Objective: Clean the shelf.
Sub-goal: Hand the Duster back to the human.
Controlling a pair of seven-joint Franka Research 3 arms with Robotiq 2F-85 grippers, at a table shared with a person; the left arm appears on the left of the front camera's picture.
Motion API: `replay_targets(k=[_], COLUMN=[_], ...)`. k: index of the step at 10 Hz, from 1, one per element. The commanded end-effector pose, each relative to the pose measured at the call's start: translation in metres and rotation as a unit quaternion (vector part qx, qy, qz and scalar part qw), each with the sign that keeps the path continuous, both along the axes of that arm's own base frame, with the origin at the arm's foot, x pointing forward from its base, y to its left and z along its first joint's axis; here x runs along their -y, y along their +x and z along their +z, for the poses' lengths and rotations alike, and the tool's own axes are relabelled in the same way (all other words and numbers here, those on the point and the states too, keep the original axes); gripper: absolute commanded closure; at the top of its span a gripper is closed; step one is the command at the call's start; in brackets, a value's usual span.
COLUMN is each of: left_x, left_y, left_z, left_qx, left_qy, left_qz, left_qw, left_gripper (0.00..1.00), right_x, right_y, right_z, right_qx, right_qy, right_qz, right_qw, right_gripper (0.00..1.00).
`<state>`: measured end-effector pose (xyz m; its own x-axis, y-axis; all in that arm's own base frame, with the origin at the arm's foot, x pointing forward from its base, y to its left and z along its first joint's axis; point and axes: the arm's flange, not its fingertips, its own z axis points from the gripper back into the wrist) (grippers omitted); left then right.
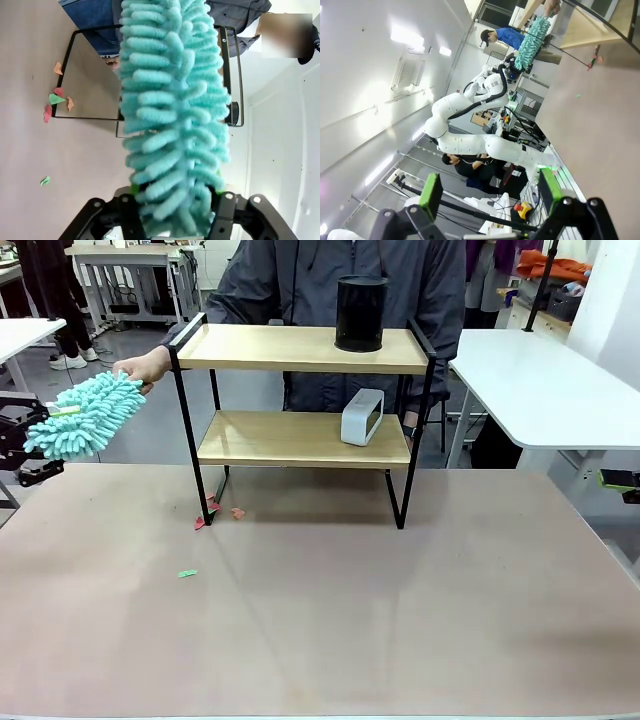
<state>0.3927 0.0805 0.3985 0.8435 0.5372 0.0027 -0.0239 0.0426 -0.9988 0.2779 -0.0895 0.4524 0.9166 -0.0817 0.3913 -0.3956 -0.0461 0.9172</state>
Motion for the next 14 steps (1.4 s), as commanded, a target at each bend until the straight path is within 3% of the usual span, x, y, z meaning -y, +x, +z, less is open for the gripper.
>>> replay_targets(k=[1,5,7,8,9,10,11,13,14], left_x=[-0.002,0.0,0.022,0.037,0.053,0.067,0.078,0.095,0.103], left_y=[-0.004,-0.013,-0.026,-0.029,-0.029,-0.025,-0.022,-0.013,-0.005], left_z=[0.004,0.007,0.013,0.016,0.018,0.017,0.015,0.003,-0.007], left_qx=[0.003,0.012,0.023,0.027,0.03,0.027,0.021,-0.009,-0.041], left_qy=[0.003,-0.01,-0.015,0.0,0.012,0.022,0.027,0.049,0.055], left_qz=[-0.013,-0.04,-0.102,-0.129,-0.153,-0.173,-0.184,-0.198,-0.218], left_qw=[1.0,0.999,0.994,0.991,0.988,0.984,0.982,0.979,0.974], left_gripper=[0.0,0.0,0.0,0.0,0.0,0.0,0.0,0.0,0.0], right_x=[0.004,0.004,-0.011,-0.03,-0.056,-0.086,-0.113,-0.144,-0.149], right_y=[-0.001,-0.001,0.003,0.011,0.028,0.049,0.065,0.078,0.077], right_z=[-0.001,-0.001,0.001,0.0,-0.009,-0.026,-0.042,-0.054,-0.058], right_qx=[0.009,0.009,-0.012,-0.037,-0.096,-0.179,-0.231,-0.252,-0.252], right_qy=[-0.006,-0.006,-0.007,-0.026,-0.042,-0.042,-0.048,-0.066,-0.094], right_qz=[0.006,0.006,0.006,0.015,0.007,-0.008,-0.049,-0.071,-0.044], right_qw=[1.0,1.0,1.0,0.999,0.994,0.983,0.971,0.963,0.962], right_gripper=[0.0,0.0,0.0,0.0,0.0,0.0,0.0,0.0,0.0])
